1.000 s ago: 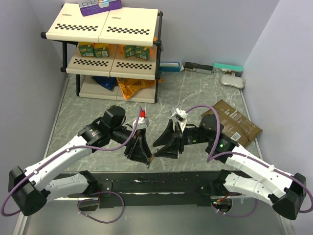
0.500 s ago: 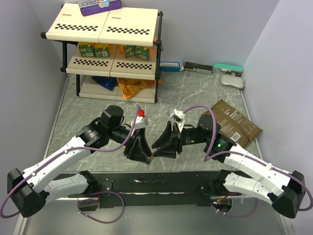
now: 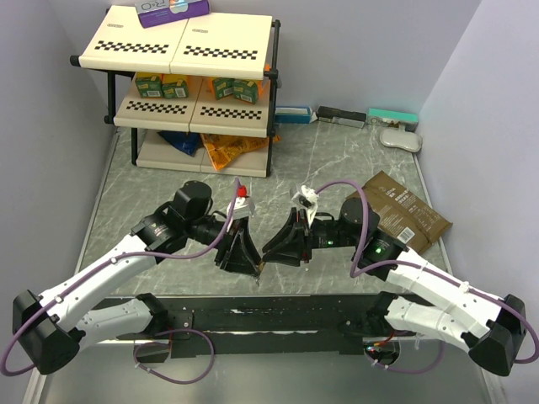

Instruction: Unlock with the key

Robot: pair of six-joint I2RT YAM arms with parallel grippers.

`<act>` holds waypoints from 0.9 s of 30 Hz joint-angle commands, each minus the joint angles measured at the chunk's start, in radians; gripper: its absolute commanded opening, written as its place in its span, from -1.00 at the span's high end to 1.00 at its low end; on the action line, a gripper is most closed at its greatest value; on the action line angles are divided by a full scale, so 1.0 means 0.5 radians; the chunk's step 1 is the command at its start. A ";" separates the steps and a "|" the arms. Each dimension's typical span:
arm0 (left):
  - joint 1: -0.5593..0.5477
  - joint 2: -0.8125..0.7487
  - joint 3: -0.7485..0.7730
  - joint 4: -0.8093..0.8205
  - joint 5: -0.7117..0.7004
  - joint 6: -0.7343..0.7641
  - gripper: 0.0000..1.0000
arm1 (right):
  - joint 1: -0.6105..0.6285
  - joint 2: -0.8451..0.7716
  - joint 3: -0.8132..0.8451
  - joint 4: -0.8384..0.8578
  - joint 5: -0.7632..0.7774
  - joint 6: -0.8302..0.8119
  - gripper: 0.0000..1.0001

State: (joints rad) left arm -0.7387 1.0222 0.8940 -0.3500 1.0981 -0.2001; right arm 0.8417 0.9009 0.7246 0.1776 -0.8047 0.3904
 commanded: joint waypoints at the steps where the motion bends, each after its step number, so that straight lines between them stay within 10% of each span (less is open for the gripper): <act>1: 0.020 -0.062 0.001 0.083 -0.174 -0.002 0.98 | 0.013 -0.016 0.045 -0.131 0.186 -0.066 0.38; 18: -0.038 0.036 -0.039 0.086 -1.588 -0.226 0.98 | 0.013 0.373 0.284 -0.539 0.870 0.093 1.00; 27: -0.207 0.082 -0.058 0.065 -2.107 -0.327 0.98 | 0.010 0.466 0.266 -0.493 1.066 0.234 1.00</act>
State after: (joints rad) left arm -0.8322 1.0637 0.8627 -0.3820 0.2062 -0.3080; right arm 0.8402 1.1305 0.8307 -0.0673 -0.3244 0.4629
